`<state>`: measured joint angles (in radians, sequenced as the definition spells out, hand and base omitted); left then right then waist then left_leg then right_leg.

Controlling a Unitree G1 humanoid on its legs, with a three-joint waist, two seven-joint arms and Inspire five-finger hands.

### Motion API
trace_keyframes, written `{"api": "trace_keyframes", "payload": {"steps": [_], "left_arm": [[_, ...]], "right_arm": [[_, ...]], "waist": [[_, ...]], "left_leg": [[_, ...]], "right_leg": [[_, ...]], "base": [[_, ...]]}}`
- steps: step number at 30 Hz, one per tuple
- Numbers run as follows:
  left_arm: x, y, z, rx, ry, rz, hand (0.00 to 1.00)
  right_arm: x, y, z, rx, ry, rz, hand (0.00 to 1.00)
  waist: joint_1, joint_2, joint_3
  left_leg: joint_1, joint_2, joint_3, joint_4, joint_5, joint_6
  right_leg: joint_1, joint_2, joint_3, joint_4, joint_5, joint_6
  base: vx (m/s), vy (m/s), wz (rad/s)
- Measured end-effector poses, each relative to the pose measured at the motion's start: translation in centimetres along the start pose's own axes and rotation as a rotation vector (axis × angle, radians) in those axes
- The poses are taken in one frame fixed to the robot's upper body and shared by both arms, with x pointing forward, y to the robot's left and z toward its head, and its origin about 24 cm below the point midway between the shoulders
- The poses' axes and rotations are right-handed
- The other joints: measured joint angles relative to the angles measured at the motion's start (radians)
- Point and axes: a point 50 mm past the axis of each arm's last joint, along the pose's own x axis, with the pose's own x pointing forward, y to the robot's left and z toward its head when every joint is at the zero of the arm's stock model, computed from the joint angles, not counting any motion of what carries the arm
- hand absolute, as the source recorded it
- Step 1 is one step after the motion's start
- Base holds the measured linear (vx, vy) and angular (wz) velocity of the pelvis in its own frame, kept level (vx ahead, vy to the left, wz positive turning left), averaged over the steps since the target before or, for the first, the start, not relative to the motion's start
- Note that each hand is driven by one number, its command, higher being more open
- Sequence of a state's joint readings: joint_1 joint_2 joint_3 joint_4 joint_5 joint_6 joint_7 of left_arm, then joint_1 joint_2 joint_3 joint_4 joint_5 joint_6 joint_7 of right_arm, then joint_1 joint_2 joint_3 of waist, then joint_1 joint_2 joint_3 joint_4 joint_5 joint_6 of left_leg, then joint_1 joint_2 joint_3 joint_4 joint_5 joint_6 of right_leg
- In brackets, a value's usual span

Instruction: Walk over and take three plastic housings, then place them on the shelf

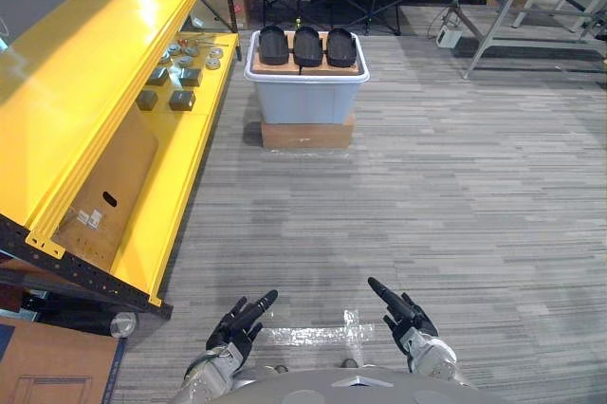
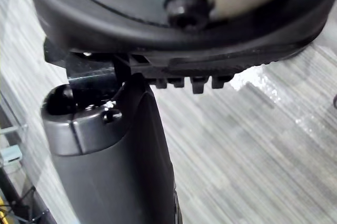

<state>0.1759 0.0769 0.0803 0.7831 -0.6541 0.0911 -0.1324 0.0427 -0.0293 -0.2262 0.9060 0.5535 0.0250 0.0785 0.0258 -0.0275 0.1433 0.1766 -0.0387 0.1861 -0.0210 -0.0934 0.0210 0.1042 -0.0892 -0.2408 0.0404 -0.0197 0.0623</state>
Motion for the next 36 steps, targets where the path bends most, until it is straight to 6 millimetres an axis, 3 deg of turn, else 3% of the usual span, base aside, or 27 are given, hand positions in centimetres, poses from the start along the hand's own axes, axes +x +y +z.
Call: {"api": "trace_keyframes", "payload": {"steps": [1, 3, 5, 7, 10, 11, 12, 14, 15, 16, 17, 18, 19, 20, 21, 23, 26, 28, 29, 31, 33, 34, 35, 36], "left_arm": [[0.0, 0.0, 0.2, 0.005, -0.002, -0.001, 1.0], [0.1, -0.3, 0.6, 0.026, -0.014, -0.01, 1.0], [0.1, -0.2, 0.9, 0.056, -0.009, -0.008, 1.0], [0.1, 0.1, 1.4, 0.09, -0.012, 0.0, 1.0], [0.2, -0.2, 1.4, 0.096, -0.007, -0.017, 1.0], [0.2, -0.2, 1.3, 0.094, -0.005, -0.017, 1.0], [0.2, -0.2, 1.3, 0.096, -0.004, -0.017, 1.0], [0.1, -0.1, 1.4, 0.093, -0.009, -0.02, 1.0], [0.1, -0.2, 1.3, 0.079, -0.015, -0.024, 1.0], [0.0, -0.1, 0.8, 0.056, -0.007, -0.019, 1.0], [-0.1, 0.0, 0.4, 0.028, -0.001, -0.015, 1.0], [-0.1, 0.1, 0.2, -0.008, -0.003, -0.012, 1.0], [0.2, -0.7, 0.4, -0.037, -0.015, -0.033, 1.0], [0.2, -1.0, 0.5, -0.044, -0.033, -0.04, 1.0], [0.3, -1.2, 0.9, -0.084, -0.06, -0.042, 1.0], [0.4, -1.3, 1.5, -0.099, -0.084, -0.045, 1.0], [0.4, -2.3, 2.0, -0.094, -0.12, -0.113, 1.0], [0.5, -2.9, 2.6, -0.092, -0.138, -0.147, 1.0], [0.6, -3.2, 2.8, -0.096, -0.144, -0.158, 1.0], [0.6, -3.0, 2.8, -0.1, -0.145, -0.16, 1.0], [0.5, -2.7, 3.0, -0.1, -0.151, -0.159, 1.0], [0.6, -2.5, 3.6, -0.088, -0.163, -0.158, 1.0], [0.6, -2.7, 3.8, -0.086, -0.165, -0.161, 1.0], [0.8, -2.9, 3.7, -0.093, -0.159, -0.16, 1.0]], "right_arm": [[0.1, 0.1, 0.2, -0.002, -0.004, 0.004, 1.0], [0.2, 0.3, 0.6, -0.006, -0.011, 0.009, 1.0], [0.2, 0.5, 0.5, -0.009, -0.021, 0.012, 1.0], [0.1, 0.3, 0.6, -0.012, -0.025, -0.004, 1.0], [-0.3, -0.7, -0.3, -0.042, 0.001, -0.033, 1.0], [-0.5, -1.0, -0.6, -0.062, 0.012, -0.047, 1.0], [-0.8, -1.8, -1.4, -0.099, 0.043, -0.077, 1.0], [-1.3, -3.0, -2.0, -0.095, 0.076, -0.118, 1.0], [-1.4, -3.6, -1.8, -0.085, 0.073, -0.139, 1.0], [-1.5, -4.3, -1.5, -0.093, 0.073, -0.155, 1.0], [-1.5, -4.6, -1.2, -0.104, 0.07, -0.161, 1.0], [-1.3, -4.9, -0.7, -0.111, 0.066, -0.169, 1.0], [-1.1, -4.8, 0.0, -0.12, 0.054, -0.165, 1.0], [-1.1, -4.9, 0.1, -0.123, 0.051, -0.159, 1.0], [-1.0, -4.9, 0.2, -0.133, 0.054, -0.155, 1.0], [-0.9, -4.7, 0.2, -0.16, 0.054, -0.154, 1.0], [-0.2, -3.2, 1.5, -0.2, 0.003, -0.111, 1.0], [0.0, -2.4, 2.0, -0.2, -0.021, -0.095, 1.0], [0.0, -2.4, 2.1, -0.209, -0.028, -0.093, 1.0], [-0.2, -2.6, 2.2, -0.228, -0.03, -0.091, 1.0], [-0.3, -2.8, 1.6, -0.243, -0.004, -0.092, 1.0], [-0.3, -2.7, 1.4, -0.247, 0.018, -0.088, 1.0], [-0.4, -2.9, 1.2, -0.255, 0.028, -0.087, 1.0], [-0.3, -3.0, 1.4, -0.258, 0.027, -0.085, 1.0]], "waist": [[-0.002, -0.002, 0.013], [0.001, 0.017, 0.043], [-0.004, 0.008, 0.077], [-0.004, -0.007, 0.081], [-0.005, -0.008, 0.084], [-0.005, -0.009, 0.085], [-0.005, -0.013, 0.088], [-0.005, -0.016, 0.087], [-0.008, 0.004, 0.08], [-0.015, 0.034, 0.056], [-0.017, 0.054, 0.041], [-0.02, 0.073, 0.027], [-0.023, 0.084, 0.032], [-0.022, 0.093, 0.039], [-0.016, 0.1, 0.058], [0.003, 0.084, 0.072], [0.027, 0.065, 0.078], [0.026, 0.057, 0.096], [0.027, 0.057, 0.112], [0.027, 0.069, 0.115], [0.031, 0.063, 0.115], [0.028, 0.021, 0.109], [0.027, 0.001, 0.104], [0.024, 0.001, 0.104]], "left_leg": [[-0.015, 0.004, 0.006, 0.038, -0.028, 0.017], [-0.032, 0.033, 0.031, 0.098, -0.066, 0.032], [-0.026, 0.038, 0.039, 0.155, -0.093, 0.043], [-0.018, 0.046, 0.039, 0.18, -0.114, 0.03], [0.007, 0.056, 0.018, 0.173, -0.13, 0.006], [0.016, 0.054, 0.011, 0.175, -0.139, -0.003], [0.04, 0.053, -0.004, 0.178, -0.16, -0.019], [0.062, 0.057, -0.037, 0.208, -0.222, -0.046], [0.065, 0.086, -0.052, 0.247, -0.273, -0.059], [0.071, 0.131, -0.057, 0.268, -0.307, -0.09], [0.073, 0.161, -0.055, 0.286, -0.315, -0.102], [-0.022, 0.203, -0.043, 0.485, -0.316, -0.111], [-0.147, 0.266, -0.02, 0.735, -0.228, -0.113], [-0.206, 0.297, -0.016, 0.855, -0.173, -0.105], [-0.27, 0.329, -0.018, 1.015, -0.17, -0.106], [-0.32, 0.285, -0.03, 1.041, -0.19, -0.112], [-0.411, 0.196, 0.064, 0.687, -0.186, -0.105], [-0.444, 0.157, 0.119, 0.438, -0.09, -0.096], [-0.446, 0.138, 0.126, 0.293, -0.005, -0.099], [-0.444, 0.139, 0.126, 0.175, 0.09, -0.103], [-0.434, 0.14, 0.132, 0.224, 0.182, -0.029], [-0.446, 0.11, 0.154, 0.281, 0.158, 0.013], [-0.451, 0.085, 0.161, 0.302, 0.126, 0.045], [-0.445, 0.068, 0.163, 0.299, 0.109, 0.068]], "right_leg": [[-0.046, -0.014, -0.002, 0.101, -0.03, 0.019], [-0.18, -0.038, -0.042, 0.365, -0.03, 0.021], [-0.266, -0.09, -0.111, 0.52, -0.068, -0.002], [-0.274, -0.075, -0.119, 0.404, -0.068, 0.001], [-0.273, -0.033, -0.1, 0.138, -0.006, 0.048], [-0.275, -0.033, -0.09, 0.11, 0.007, 0.049], [-0.274, -0.036, -0.07, 0.097, 0.019, 0.039], [-0.28, -0.051, -0.056, 0.164, 0.002, -0.013], [-0.298, -0.044, -0.068, 0.252, 0.001, -0.064], [-0.3, -0.021, -0.096, 0.303, -0.015, -0.081], [-0.293, 0.002, -0.107, 0.307, -0.016, -0.083], [-0.291, 0.028, -0.128, 0.311, -0.044, -0.113], [-0.254, 0.052, -0.138, 0.266, -0.051, -0.125], [-0.22, 0.072, -0.142, 0.23, -0.045, -0.129], [-0.141, 0.104, -0.142, 0.178, -0.051, -0.15], [-0.039, 0.108, -0.128, 0.128, -0.067, -0.173], [0.047, 0.105, -0.069, 0.034, -0.067, -0.165], [0.093, 0.102, -0.057, 0.003, -0.085, -0.134], [0.137, 0.106, -0.055, -0.013, -0.103, -0.106], [0.216, 0.128, -0.036, -0.04, -0.146, -0.072], [0.265, 0.11, -0.02, -0.002, -0.227, -0.059], [0.25, 0.06, -0.018, 0.065, -0.29, -0.048], [0.218, 0.029, -0.015, 0.149, -0.317, -0.035], [0.152, -0.008, -0.006, 0.293, -0.32, -0.016]], "base": [[-0.05, 0.053, -0.32], [-0.06, 0.084, -0.33], [0.0, 0.1, -0.19], [0.13, 0.056, -0.08], [0.24, -0.03, 0.16], [0.34, -0.134, 0.36], [0.3, -0.182, 0.47], [0.32, -0.229, 0.5], [0.38, -0.27, 0.42], [0.42, -0.269, 0.34], [0.48, -0.256, 0.28], [0.48, -0.267, 0.18], [0.59, -0.327, 0.2], [0.59, -0.329, 0.1], [0.53, -0.252, 0.02], [0.46, -0.178, -0.25], [0.5, -0.123, -0.64], [0.42, -0.013, -0.21], [0.43, 0.049, -0.08], [0.52, 0.148, -0.18], [0.42, 0.186, -0.17], [0.4, 0.156, -0.03], [0.61, 0.231, 0.01], [0.51, 0.19, -0.03]]}}
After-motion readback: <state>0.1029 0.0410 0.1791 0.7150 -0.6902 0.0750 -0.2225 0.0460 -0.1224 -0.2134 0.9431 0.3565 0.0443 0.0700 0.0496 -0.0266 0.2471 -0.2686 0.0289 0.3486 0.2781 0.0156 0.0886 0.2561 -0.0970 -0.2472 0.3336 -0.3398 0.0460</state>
